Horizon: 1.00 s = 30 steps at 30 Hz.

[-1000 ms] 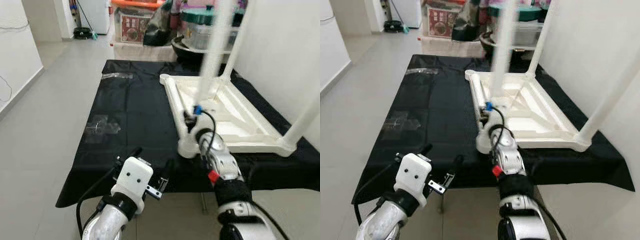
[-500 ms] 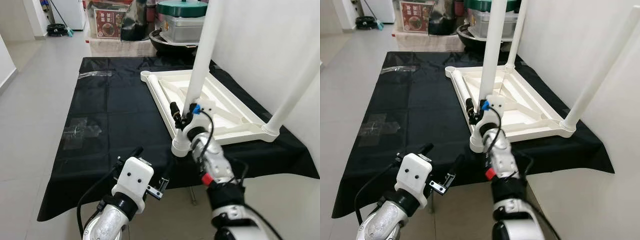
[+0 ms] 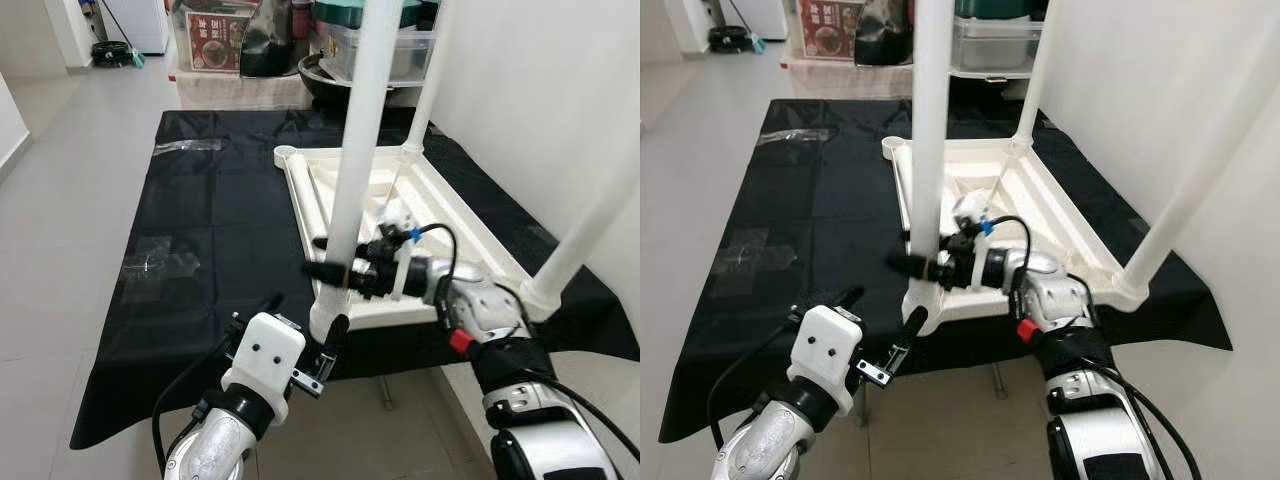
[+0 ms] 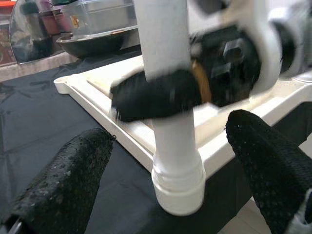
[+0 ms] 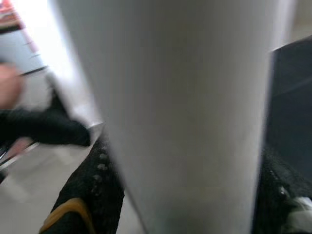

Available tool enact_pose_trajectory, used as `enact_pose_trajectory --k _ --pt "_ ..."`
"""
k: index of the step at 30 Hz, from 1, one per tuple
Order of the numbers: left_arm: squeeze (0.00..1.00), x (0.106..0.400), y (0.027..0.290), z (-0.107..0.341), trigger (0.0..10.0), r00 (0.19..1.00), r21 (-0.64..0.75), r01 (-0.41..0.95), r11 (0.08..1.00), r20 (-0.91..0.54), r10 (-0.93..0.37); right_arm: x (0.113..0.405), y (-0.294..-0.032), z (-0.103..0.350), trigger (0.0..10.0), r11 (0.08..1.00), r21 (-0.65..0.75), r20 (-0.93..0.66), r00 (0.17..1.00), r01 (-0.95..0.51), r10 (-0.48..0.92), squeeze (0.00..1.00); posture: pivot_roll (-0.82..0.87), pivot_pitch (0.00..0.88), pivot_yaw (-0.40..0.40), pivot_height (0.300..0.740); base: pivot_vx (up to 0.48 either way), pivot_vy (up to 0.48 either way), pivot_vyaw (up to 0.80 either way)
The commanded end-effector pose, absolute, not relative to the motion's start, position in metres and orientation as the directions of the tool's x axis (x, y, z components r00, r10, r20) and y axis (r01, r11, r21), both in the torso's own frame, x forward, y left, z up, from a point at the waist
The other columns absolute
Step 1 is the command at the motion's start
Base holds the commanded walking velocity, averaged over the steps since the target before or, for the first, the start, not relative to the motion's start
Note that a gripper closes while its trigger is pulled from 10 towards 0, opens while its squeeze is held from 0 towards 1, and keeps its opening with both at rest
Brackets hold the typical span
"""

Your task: Building children table

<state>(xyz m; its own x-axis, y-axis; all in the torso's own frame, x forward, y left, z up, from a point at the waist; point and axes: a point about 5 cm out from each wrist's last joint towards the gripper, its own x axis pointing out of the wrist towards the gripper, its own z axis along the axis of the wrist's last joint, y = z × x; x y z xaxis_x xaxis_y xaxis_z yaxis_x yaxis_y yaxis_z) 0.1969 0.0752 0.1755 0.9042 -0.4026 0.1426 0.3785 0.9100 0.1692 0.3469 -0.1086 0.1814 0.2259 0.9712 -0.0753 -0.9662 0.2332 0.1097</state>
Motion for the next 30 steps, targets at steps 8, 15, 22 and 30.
enact_pose_trajectory --k 8,15,22,30 --pt "0.00 0.197 0.076 0.173 10.0 0.907 0.179 0.376 0.909 0.128 -0.400 0.354 -0.100 0.180 0.0 0.287 0.071 -0.093 0.280 -0.955 0.956 0.00 0.15 0.040 -0.094 0.740 0.000 0.000 0.00" --pt "0.00 0.198 0.076 0.173 10.0 0.907 0.179 0.377 0.909 0.128 -0.401 0.374 -0.113 0.182 0.0 0.584 0.029 -0.097 0.579 -0.811 0.809 0.00 0.15 0.038 -0.094 0.740 0.000 0.000 0.00" --pt "0.00 0.198 0.075 0.173 10.0 0.905 0.179 0.381 0.907 0.129 -0.405 0.390 -0.162 0.168 0.0 0.997 0.049 -0.156 0.985 -0.067 0.074 0.00 0.14 0.038 -0.089 0.740 0.000 0.000 0.00" --pt "0.00 0.198 0.075 0.173 10.0 0.904 0.178 0.382 0.907 0.129 -0.407 0.369 -0.157 0.164 4.7 0.956 0.138 -0.181 0.955 0.259 -0.233 0.00 0.14 0.036 -0.090 0.740 0.000 0.000 0.00"
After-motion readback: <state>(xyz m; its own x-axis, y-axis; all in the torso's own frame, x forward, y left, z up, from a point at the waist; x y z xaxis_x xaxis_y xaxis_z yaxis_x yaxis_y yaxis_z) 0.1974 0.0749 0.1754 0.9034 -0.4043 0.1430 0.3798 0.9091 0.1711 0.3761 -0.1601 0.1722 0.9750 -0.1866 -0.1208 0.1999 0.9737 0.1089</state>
